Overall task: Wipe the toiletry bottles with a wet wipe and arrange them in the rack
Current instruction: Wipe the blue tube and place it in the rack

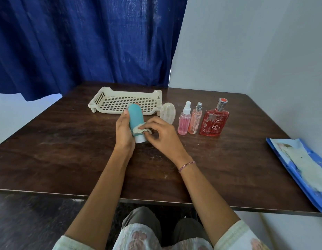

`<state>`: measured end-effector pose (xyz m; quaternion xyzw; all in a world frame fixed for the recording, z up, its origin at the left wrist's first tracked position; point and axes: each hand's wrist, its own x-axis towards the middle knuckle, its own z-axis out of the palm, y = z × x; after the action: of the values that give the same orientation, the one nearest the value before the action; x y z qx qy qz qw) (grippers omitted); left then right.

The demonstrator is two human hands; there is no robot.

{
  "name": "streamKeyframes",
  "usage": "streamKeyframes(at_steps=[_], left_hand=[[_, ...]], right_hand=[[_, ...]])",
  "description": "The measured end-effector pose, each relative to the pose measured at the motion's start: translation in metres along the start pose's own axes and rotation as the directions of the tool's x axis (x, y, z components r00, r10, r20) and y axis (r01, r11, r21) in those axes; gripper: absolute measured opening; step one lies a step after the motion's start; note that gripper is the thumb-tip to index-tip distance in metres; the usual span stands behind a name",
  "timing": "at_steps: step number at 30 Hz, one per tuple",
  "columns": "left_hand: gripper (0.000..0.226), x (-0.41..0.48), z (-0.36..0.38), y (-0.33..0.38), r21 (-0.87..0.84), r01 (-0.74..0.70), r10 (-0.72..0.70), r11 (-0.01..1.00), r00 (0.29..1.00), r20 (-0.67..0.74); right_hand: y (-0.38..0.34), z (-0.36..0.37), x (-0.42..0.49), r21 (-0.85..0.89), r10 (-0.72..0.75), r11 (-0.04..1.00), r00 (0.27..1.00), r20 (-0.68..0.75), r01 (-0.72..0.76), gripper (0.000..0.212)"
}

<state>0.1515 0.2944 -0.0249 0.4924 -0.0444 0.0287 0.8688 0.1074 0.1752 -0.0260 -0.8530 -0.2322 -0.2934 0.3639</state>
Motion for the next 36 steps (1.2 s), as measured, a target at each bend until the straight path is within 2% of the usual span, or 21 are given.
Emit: streamKeyframes(at_steps=[3,11,14,18,22,26,29,36], left_hand=[[0.031,0.001,0.0,0.0,-0.003,0.03,-0.029,1.0,0.997,0.068],[0.035,-0.006,0.004,-0.002,0.096,0.125,-0.145,0.988,0.958,0.247],[0.036,-0.006,0.001,-0.001,0.056,0.13,-0.14,0.99,0.956,0.256],[0.04,-0.003,-0.001,0.005,-0.207,0.196,-0.172,0.958,0.976,0.131],[0.037,0.002,-0.009,0.012,-0.353,0.091,-0.079,0.931,0.996,0.05],[0.036,0.004,-0.008,0.011,-0.312,0.064,-0.054,0.948,0.998,0.042],[0.037,0.006,-0.005,0.013,-0.292,0.122,-0.108,0.949,0.992,0.065],[0.037,0.005,-0.004,0.005,-0.048,0.221,-0.2,0.974,0.94,0.275]], right_hand=[[0.001,0.001,0.002,-0.024,0.027,0.999,0.998,-0.054,-0.029,0.02],[0.009,-0.004,0.004,-0.058,0.075,0.993,0.941,-0.33,-0.099,0.02],[0.009,-0.001,0.004,-0.049,0.055,0.996,0.953,-0.299,-0.073,0.022],[0.003,0.0,0.001,0.048,0.022,0.999,0.987,-0.159,-0.015,0.023],[-0.004,0.007,0.0,0.112,-0.017,0.994,0.999,-0.04,0.021,0.021],[-0.001,0.007,0.0,0.07,-0.013,0.997,0.999,-0.036,0.016,0.02],[0.0,0.007,0.001,0.051,0.022,0.999,0.997,-0.073,-0.018,0.02],[0.004,0.001,0.003,0.055,0.081,0.996,0.97,-0.23,-0.07,0.024]])
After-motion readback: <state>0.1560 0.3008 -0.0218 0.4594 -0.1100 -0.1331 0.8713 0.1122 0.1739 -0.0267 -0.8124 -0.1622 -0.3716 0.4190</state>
